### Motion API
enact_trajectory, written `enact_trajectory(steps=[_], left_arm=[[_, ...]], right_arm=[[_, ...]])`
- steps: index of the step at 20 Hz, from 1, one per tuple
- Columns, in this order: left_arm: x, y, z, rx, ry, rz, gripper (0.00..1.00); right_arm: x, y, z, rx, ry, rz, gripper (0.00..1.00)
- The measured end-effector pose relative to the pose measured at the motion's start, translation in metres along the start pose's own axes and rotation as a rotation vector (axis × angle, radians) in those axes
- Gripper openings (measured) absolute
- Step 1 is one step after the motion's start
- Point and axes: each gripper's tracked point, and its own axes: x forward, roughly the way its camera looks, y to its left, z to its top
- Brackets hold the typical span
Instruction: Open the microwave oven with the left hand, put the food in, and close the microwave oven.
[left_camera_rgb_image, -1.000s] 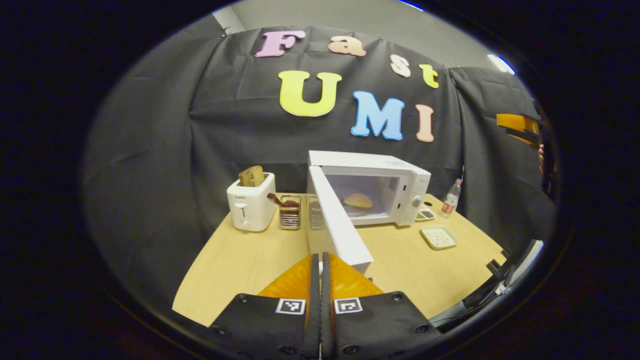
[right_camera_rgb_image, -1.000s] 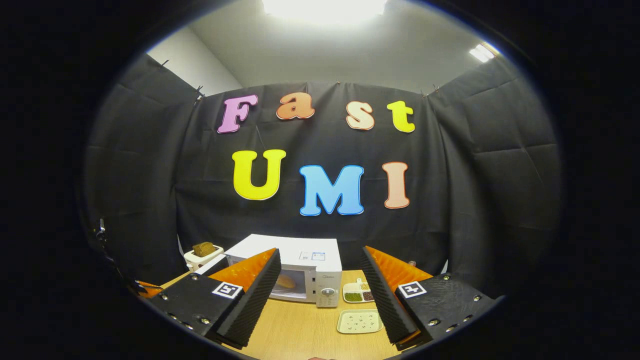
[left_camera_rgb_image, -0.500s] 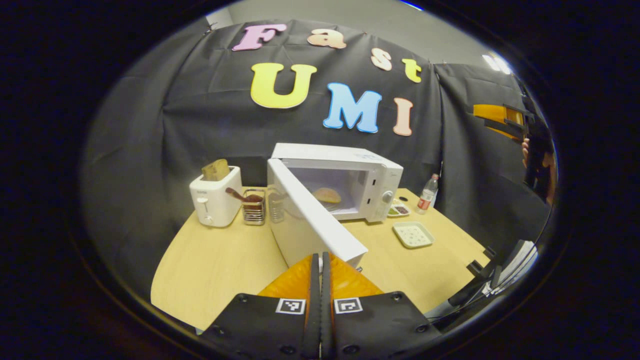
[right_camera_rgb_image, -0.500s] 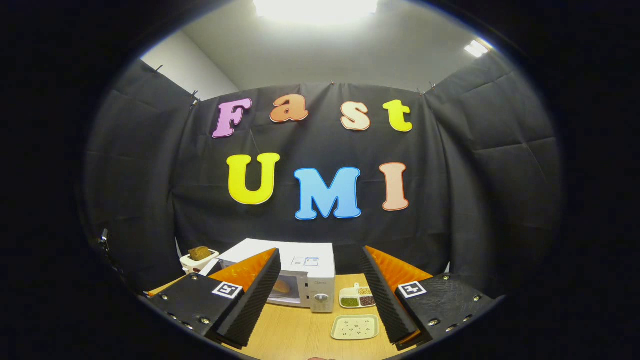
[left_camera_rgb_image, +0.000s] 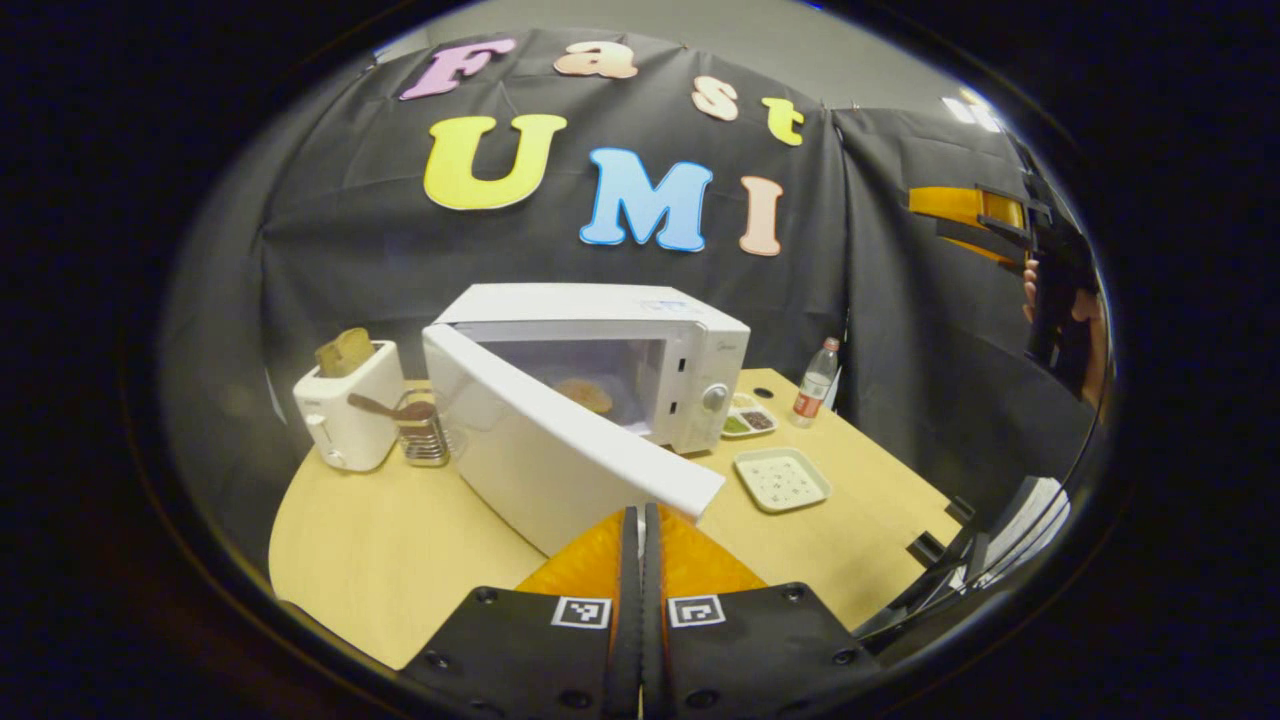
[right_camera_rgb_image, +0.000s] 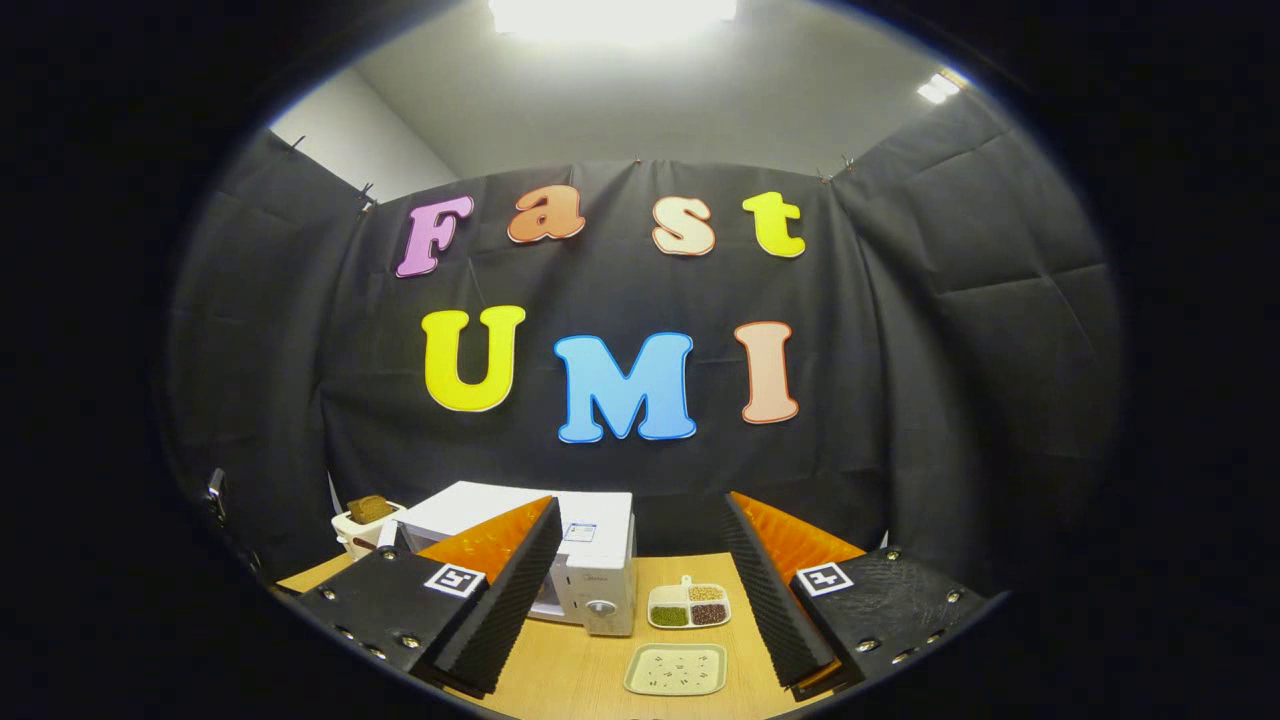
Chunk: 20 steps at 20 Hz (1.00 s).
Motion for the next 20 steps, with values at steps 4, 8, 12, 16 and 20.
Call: enact_trajectory(steps=[4,8,12,16,20], left_arm=[[0.028,-0.015,0.011,0.021,0.010,-0.024,0.07],[0.055,-0.022,0.022,0.037,0.019,-0.030,0.07],[0.083,-0.029,0.033,0.033,0.019,-0.032,0.07],[0.107,-0.034,0.042,0.024,0.019,-0.038,0.07],[0.129,-0.037,0.052,0.018,0.021,-0.040,0.07]], right_arm=[[0.011,-0.019,-0.005,0.010,0.010,-0.008,0.97],[0.019,-0.030,-0.010,0.012,0.022,-0.002,0.97],[0.029,-0.041,-0.014,0.001,0.030,0.002,0.97],[0.038,-0.052,-0.019,0.011,0.042,0.005,0.97],[0.047,-0.061,-0.022,0.014,0.048,0.009,0.97]])
